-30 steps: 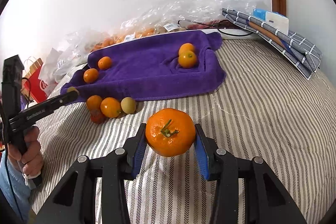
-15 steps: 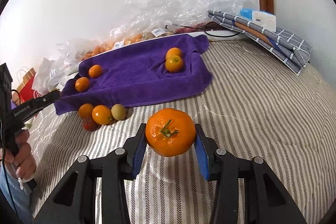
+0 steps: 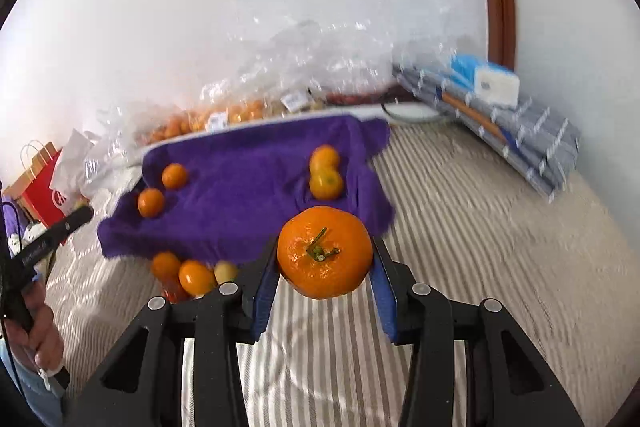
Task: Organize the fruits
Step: 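Carry the tomato over the towel with the right tool while the left carries the yellow-green fruit there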
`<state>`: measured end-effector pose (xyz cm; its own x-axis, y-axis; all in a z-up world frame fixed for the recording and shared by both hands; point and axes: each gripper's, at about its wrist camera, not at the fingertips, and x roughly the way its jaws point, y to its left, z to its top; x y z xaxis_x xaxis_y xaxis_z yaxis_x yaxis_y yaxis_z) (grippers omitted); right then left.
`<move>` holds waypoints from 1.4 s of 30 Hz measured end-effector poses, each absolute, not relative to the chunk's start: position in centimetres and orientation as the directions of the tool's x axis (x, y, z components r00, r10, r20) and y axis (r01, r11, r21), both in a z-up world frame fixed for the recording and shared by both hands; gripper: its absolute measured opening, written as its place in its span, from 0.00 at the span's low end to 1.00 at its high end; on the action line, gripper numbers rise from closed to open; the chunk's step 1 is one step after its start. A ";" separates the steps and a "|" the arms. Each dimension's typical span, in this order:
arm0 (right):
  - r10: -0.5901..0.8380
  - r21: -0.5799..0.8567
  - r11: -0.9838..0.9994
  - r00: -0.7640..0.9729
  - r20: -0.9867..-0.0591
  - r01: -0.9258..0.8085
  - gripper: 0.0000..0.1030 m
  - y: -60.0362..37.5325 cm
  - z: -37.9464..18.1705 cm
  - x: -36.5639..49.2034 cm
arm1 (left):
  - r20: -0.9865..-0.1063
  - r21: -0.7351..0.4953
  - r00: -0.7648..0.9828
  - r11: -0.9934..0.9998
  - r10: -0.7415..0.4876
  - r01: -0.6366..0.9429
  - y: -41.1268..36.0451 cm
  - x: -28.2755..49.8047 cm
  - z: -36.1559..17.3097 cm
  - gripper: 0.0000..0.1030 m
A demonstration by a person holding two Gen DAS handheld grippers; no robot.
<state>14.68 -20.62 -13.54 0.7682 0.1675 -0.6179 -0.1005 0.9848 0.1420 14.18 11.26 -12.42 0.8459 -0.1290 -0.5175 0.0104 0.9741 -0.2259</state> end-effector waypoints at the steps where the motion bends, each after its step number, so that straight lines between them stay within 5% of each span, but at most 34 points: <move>1: 0.171 0.137 0.985 0.773 -0.611 -0.109 0.42 -20.4 -13.1 15.0 | -0.519 -0.224 0.844 0.975 -0.132 0.015 11.3 14.4 -12.1 0.26; 12: 0.191 0.098 0.981 0.769 -0.610 -0.166 0.42 -17.9 -13.0 22.2 | -0.600 -0.273 0.782 0.962 -0.169 -0.002 11.6 20.0 -14.1 0.26; 28: 0.211 0.106 0.975 0.650 -0.730 -0.197 0.42 -16.7 -18.8 24.8 | -0.657 -0.260 0.724 0.964 -0.212 0.046 10.7 21.1 -16.4 0.26; 39: 0.192 0.077 0.977 0.659 -0.727 -0.199 0.43 -16.5 -19.0 24.6 | -0.671 -0.233 0.717 0.972 -0.189 0.037 10.5 21.3 -16.8 0.26; 42: 0.190 0.079 0.978 0.672 -0.716 -0.192 0.52 -16.9 -18.6 24.3 | -0.671 -0.227 0.717 0.973 -0.186 0.040 10.4 21.5 -16.8 0.26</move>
